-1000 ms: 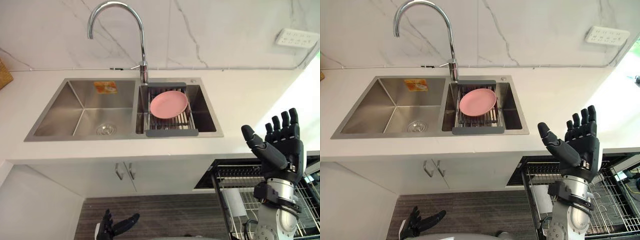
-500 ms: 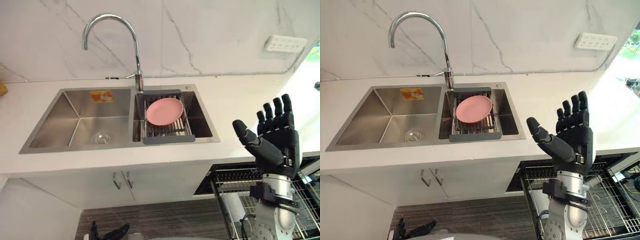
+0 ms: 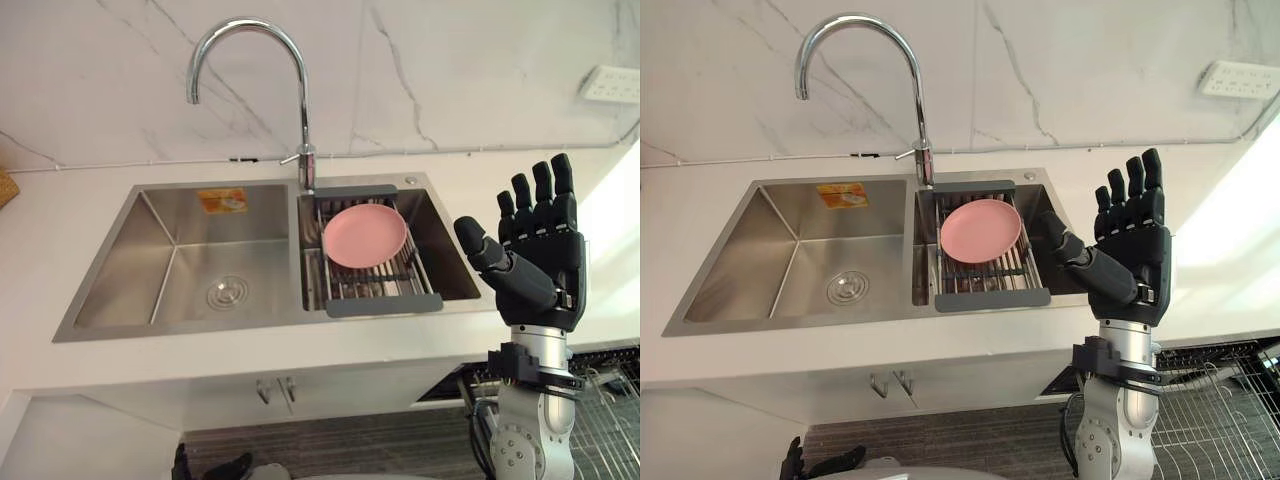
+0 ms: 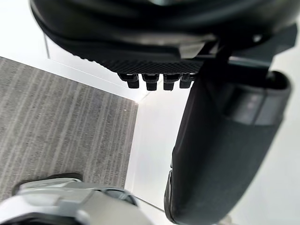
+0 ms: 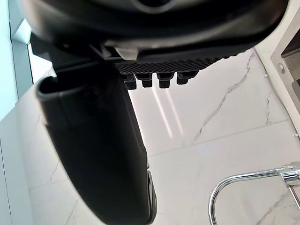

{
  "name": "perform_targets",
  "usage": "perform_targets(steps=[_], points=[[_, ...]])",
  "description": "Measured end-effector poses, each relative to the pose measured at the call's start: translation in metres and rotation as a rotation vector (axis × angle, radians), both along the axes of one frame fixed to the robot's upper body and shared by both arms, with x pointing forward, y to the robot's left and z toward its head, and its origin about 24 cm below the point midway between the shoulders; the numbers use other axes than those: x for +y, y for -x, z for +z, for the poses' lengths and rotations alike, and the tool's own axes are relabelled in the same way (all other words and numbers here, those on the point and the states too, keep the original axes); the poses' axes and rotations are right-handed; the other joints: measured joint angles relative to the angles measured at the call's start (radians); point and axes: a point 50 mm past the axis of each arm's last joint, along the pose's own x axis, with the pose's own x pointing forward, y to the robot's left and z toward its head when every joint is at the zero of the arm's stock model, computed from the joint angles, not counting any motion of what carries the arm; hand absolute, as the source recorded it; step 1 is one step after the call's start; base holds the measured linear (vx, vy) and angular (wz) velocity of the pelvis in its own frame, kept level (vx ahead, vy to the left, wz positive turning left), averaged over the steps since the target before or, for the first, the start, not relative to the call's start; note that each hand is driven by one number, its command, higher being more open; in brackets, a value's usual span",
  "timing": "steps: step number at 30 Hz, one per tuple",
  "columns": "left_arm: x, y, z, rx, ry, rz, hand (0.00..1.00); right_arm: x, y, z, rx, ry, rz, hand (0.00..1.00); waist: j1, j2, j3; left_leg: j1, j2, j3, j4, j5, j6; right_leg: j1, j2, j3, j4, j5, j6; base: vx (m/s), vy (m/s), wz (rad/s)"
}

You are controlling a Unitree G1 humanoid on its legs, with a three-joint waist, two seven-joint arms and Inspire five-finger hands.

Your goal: Walk over to the sink, pick up the cup, carry it to the dishwasher, place the cup inside the dishwasher, then close the dishwasher door

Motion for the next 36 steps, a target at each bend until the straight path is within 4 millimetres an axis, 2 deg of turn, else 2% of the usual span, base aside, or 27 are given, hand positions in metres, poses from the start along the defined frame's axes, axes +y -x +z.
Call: perform_targets(steps=[1, 2, 3, 4, 5, 7, 10, 13, 16, 19, 27, 32, 33, 36], points=[[-0.001, -0.001, 0.0, 0.001, 0.003, -0.012, 1.0, 0.0, -0.001, -0.001, 0.002, -0.003, 0.002, 1.0, -0.003, 0.007, 0.009, 0.034, 0.003, 0.007, -0.036, 0.003, 0.005, -0.103, -0.011, 0.024, 0.21, -0.02, -0.003, 0.09, 0.15, -0.2], [-0.001, -0.002, 0.0, -0.001, 0.001, -0.013, 1.0, 0.001, -0.002, -0.001, 0.002, -0.004, 0.008, 1.0, -0.009, 0.004, 0.018, 0.056, -0.003, 0.008, -0.047, 0.004, 0.006, -0.16, -0.025, 0.04, 0.338, -0.021, -0.004, 0.06, 0.078, -0.03], [0.003, 0.0, 0.001, 0.006, -0.009, -0.018, 1.0, 0.004, -0.004, -0.005, 0.012, -0.005, 0.029, 1.0, -0.031, 0.001, 0.029, 0.095, -0.016, 0.003, -0.062, 0.002, 0.011, -0.245, -0.041, 0.083, 0.533, -0.036, -0.012, 0.12, 0.104, 0.26], [0.005, 0.003, 0.0, 0.023, -0.015, -0.032, 1.0, 0.004, -0.007, -0.01, 0.026, -0.003, 0.042, 1.0, -0.053, -0.006, 0.025, 0.124, -0.023, -0.003, -0.071, 0.001, 0.012, -0.28, -0.047, 0.082, 0.582, -0.042, -0.015, 0.14, 0.08, 0.34], [0.006, 0.002, 0.0, 0.027, -0.019, -0.046, 1.0, 0.004, -0.008, -0.011, 0.027, -0.004, 0.043, 1.0, -0.059, -0.009, 0.023, 0.137, -0.026, -0.006, -0.078, 0.001, 0.012, -0.289, -0.047, 0.069, 0.566, -0.041, -0.016, 0.2, 0.076, 0.35], [0.01, -0.005, 0.001, 0.026, -0.035, -0.087, 1.0, 0.008, -0.012, -0.013, 0.024, -0.006, 0.065, 1.0, -0.061, -0.029, 0.008, 0.152, -0.046, -0.026, -0.082, -0.001, 0.01, -0.292, -0.019, 0.005, 0.336, 0.006, -0.044, 0.24, 0.0, 0.19], [0.003, -0.012, 0.001, 0.013, -0.016, -0.077, 1.0, 0.015, -0.014, -0.012, 0.019, 0.006, 0.101, 1.0, -0.05, -0.006, -0.003, 0.142, -0.021, -0.062, -0.072, -0.006, 0.001, -0.195, 0.029, 0.012, 0.152, 0.022, -0.049, 0.18, -0.035, -0.07], [0.002, -0.01, 0.0, 0.031, -0.007, -0.061, 1.0, 0.009, -0.015, -0.01, 0.019, 0.019, 0.08, 1.0, -0.042, -0.002, -0.002, 0.152, -0.005, -0.079, -0.077, -0.011, -0.007, -0.078, 0.062, -0.028, -0.064, 0.084, -0.033, 0.13, -0.032, -0.01], [0.0, -0.009, -0.001, 0.033, -0.005, -0.051, 1.0, 0.006, -0.017, -0.004, -0.004, 0.028, 0.065, 1.0, -0.041, -0.001, -0.004, 0.159, -0.002, -0.085, -0.096, -0.012, -0.008, -0.032, 0.078, -0.041, -0.165, 0.14, -0.033, 0.06, 0.01, 0.01], [0.0, -0.01, -0.001, 0.033, -0.008, -0.054, 1.0, 0.007, -0.018, -0.001, -0.017, 0.029, 0.068, 1.0, -0.036, -0.001, -0.004, 0.16, -0.007, -0.084, -0.106, -0.012, -0.009, -0.018, 0.079, -0.049, -0.209, 0.164, -0.031, 0.0, 0.009, -0.02], [-0.001, -0.01, -0.001, 0.044, -0.025, -0.089, 1.0, 0.0, -0.014, 0.0, -0.01, 0.05, 0.02, 1.0, -0.039, 0.0, -0.003, 0.157, -0.012, -0.077, -0.127, -0.012, -0.009, -0.024, 0.081, -0.068, -0.228, 0.165, -0.029, -0.05, -0.032, -0.05], [0.0, -0.01, -0.001, 0.05, -0.027, -0.112, 1.0, -0.006, -0.016, -0.007, 0.102, 0.168, -0.017, 1.0, -0.044, 0.0, -0.003, 0.143, -0.018, -0.066, -0.126, -0.008, -0.01, -0.043, 0.078, -0.067, -0.229, 0.165, -0.029, -0.08, -0.036, -0.08], [0.0, -0.011, -0.001, 0.051, -0.029, -0.125, 1.0, -0.007, -0.016, -0.008, 0.126, 0.21, -0.036, 1.0, -0.045, 0.0, -0.003, 0.138, -0.019, -0.066, -0.127, -0.005, -0.011, -0.048, 0.077, -0.067, -0.229, 0.165, -0.029, -0.05, -0.035, 0.02], [0.002, -0.015, 0.0, 0.054, -0.041, -0.193, 1.0, -0.015, -0.018, -0.004, 0.202, 0.531, -0.135, 1.0, -0.047, -0.004, 0.0, 0.121, -0.022, -0.071, -0.126, 0.006, -0.012, -0.064, 0.074, -0.066, -0.229, 0.165, -0.029, -0.03, -0.034, 0.03]])
